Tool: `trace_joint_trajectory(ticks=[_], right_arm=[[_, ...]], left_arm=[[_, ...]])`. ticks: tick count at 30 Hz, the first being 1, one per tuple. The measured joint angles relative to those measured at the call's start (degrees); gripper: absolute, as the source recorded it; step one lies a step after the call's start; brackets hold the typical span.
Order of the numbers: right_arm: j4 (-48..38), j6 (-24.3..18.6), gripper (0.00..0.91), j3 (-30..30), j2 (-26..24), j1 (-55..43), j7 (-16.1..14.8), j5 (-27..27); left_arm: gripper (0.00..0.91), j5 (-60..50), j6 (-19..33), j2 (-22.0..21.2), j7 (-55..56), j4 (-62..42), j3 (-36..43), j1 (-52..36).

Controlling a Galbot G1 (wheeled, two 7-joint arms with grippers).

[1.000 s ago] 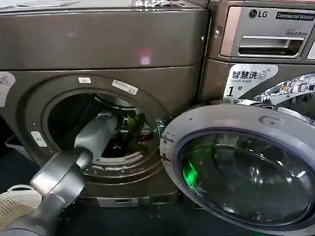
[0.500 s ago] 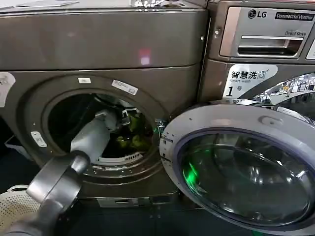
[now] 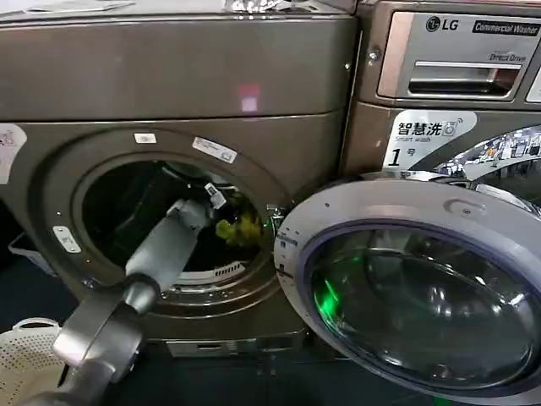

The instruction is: Grasp the clothes from the dryer.

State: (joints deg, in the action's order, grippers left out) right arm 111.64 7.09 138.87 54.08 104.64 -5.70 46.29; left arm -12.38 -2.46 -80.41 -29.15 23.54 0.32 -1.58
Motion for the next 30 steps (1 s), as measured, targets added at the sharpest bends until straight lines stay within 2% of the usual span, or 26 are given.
trace_joint_trajectory(ticks=[17, 30], right_arm=[[0.3, -0.4, 0.907, -2.4, -0.3, -1.7, -0.1, 0.0], [-0.2, -0.1, 0.907, -2.7, -0.3, -1.7, 0.3, -0.2]], left_arm=[[0.0, 16.9, 6.4, -1.9, 26.3, 6.3, -7.2, 4.6], [0.0, 22.2, 10.5, -3.5, 40.6, 9.1, -13.1, 6.3]])
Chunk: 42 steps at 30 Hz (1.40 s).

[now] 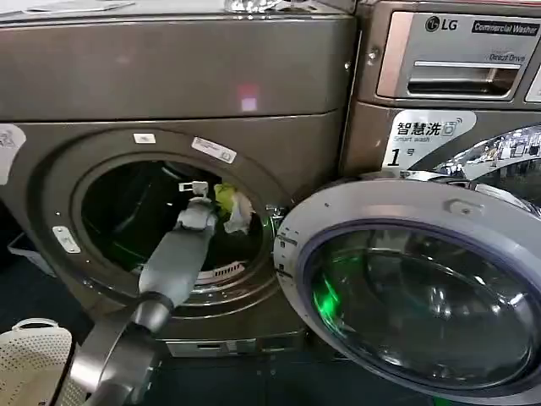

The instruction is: Grasp the clothes from the dryer.

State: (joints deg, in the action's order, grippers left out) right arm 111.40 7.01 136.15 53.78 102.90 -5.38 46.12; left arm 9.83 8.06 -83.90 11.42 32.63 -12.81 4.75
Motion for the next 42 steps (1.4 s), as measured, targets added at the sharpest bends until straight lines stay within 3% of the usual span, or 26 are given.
trace_joint_trajectory(ticks=[42], right_arm=[[-2.0, 0.1, 0.907, 3.3, -0.4, 1.4, 4.1, 1.0]], left_arm=[[0.0, 1.2, 2.1, -0.4, 4.6, 1.3, -2.9, 1.0]])
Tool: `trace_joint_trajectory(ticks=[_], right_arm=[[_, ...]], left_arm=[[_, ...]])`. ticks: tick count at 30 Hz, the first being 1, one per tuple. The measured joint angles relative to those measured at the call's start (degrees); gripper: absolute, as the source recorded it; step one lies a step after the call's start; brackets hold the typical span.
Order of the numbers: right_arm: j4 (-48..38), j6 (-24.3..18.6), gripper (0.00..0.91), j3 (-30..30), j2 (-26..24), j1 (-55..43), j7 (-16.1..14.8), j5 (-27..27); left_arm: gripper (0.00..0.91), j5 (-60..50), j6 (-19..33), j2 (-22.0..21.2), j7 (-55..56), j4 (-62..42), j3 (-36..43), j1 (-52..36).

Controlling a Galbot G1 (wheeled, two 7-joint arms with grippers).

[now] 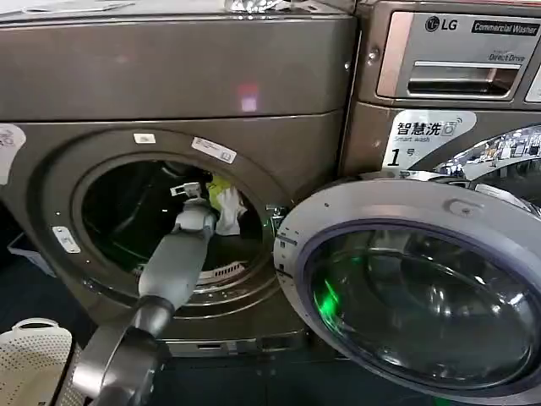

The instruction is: Grasp the clothes from the dryer.

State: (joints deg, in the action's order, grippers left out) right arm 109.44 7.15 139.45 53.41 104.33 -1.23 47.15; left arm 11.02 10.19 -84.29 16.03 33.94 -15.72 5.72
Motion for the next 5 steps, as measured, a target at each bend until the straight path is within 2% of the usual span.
trace_joint_trajectory(ticks=[5], right_arm=[[0.0, 0.1, 0.907, 0.2, 0.0, 0.0, 0.1, 0.0]], left_arm=[[0.0, 0.0, 0.0, 0.1, 0.0, 0.1, 0.0, 0.0]])
